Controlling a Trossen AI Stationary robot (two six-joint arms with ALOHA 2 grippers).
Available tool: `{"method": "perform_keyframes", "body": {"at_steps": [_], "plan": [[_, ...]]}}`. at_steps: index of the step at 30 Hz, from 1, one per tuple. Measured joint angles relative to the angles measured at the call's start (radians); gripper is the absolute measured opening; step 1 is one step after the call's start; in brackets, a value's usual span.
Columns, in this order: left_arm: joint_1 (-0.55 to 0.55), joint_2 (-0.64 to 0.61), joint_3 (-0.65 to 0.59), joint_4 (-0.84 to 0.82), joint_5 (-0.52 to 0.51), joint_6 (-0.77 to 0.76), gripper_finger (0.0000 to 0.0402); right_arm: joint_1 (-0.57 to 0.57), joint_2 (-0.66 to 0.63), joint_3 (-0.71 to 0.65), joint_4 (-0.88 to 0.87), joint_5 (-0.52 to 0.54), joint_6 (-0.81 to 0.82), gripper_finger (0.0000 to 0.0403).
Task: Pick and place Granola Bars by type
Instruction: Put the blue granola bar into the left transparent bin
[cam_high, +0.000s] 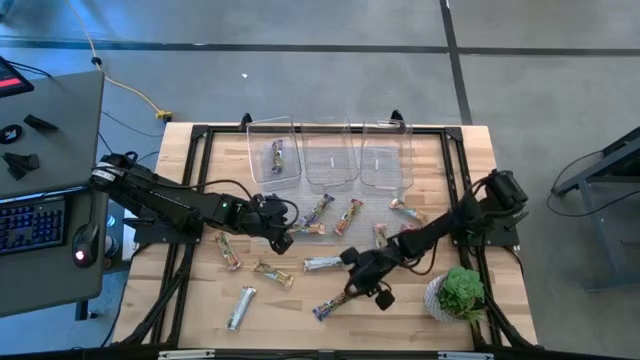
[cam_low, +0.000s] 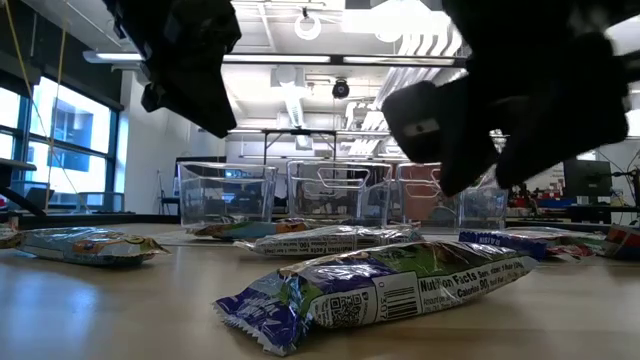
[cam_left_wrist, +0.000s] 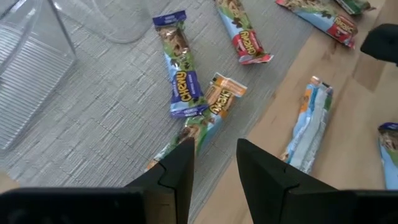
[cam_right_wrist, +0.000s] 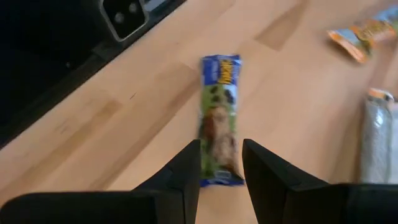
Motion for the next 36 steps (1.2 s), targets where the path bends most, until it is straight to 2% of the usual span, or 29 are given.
{"method": "perform_keyframes", "body": {"at_steps": [5, 10, 18, 25, 28, 32, 36], "plan": [[0.0, 0.0, 0.0, 0.003, 0.016, 0.002, 0.0115, 0.054, 0.018, 0.0, 0.0, 0.118, -0.11, 0.0105], [0.0, 0.0, 0.0, 0.003, 0.05, 0.001, 0.0115, 0.087, 0.022, -0.001, 0.048, 0.163, -0.141, 0.0127], [0.0, 0.0, 0.0, 0.003, 0.062, -0.001, 0.0115, 0.07, 0.023, -0.001, 0.071, 0.135, -0.12, 0.0176], [0.0, 0.0, 0.0, 0.003, 0.063, -0.001, 0.0115, 0.023, 0.146, -0.002, 0.231, 0.008, -0.106, 0.0197], [0.0, 0.0, 0.0, 0.004, 0.064, -0.001, 0.0115, 0.004, 0.182, -0.001, 0.267, 0.017, -0.083, 0.0197], [0.0, 0.0, 0.0, 0.003, 0.066, -0.001, 0.0115, 0.0, 0.208, -0.001, 0.266, 0.123, -0.109, 0.0197], [0.0, 0.0, 0.0, 0.003, 0.086, -0.001, 0.0115, -0.001, 0.233, 0.0, 0.274, 0.079, -0.124, 0.0186]]}}
